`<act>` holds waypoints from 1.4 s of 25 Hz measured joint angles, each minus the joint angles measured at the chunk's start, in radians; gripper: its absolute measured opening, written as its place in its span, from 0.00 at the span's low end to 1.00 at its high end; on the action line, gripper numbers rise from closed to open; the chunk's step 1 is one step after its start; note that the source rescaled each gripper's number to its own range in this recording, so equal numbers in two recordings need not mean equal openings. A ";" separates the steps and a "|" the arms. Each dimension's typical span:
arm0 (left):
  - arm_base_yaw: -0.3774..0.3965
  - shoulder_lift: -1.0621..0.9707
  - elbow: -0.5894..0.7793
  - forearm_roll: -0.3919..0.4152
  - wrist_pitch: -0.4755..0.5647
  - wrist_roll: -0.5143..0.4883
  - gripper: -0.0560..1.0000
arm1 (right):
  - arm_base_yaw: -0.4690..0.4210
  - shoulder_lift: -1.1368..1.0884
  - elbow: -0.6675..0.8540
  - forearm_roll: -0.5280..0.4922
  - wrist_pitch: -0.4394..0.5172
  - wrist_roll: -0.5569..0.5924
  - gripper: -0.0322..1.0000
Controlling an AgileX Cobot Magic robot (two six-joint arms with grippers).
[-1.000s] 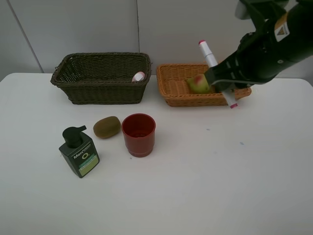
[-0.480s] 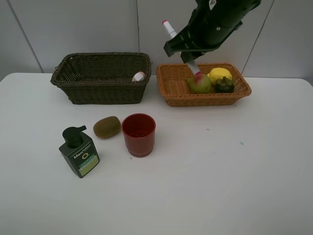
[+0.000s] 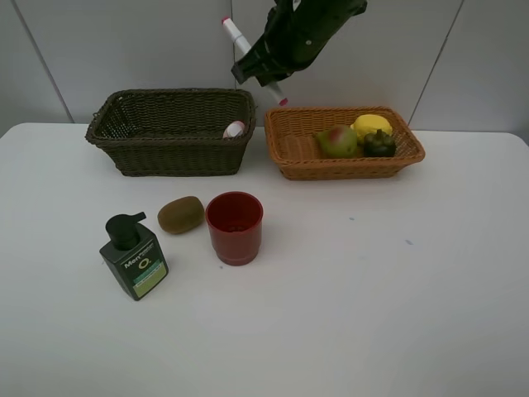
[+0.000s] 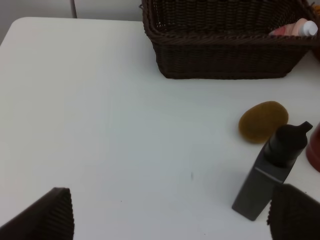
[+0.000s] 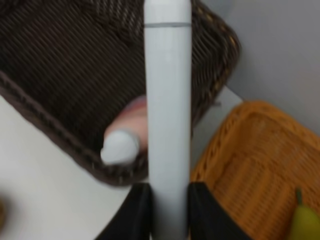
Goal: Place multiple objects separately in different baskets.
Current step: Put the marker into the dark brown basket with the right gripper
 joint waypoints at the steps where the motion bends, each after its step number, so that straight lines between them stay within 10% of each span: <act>1: 0.000 0.000 0.000 0.000 0.000 0.000 1.00 | 0.000 0.017 -0.014 0.011 -0.027 -0.015 0.03; 18: 0.000 0.000 0.000 0.000 0.000 0.000 1.00 | 0.000 0.259 -0.049 0.111 -0.540 -0.060 0.03; 35: 0.000 0.000 0.000 0.000 0.000 0.000 1.00 | 0.040 0.407 -0.161 0.078 -0.575 -0.062 0.03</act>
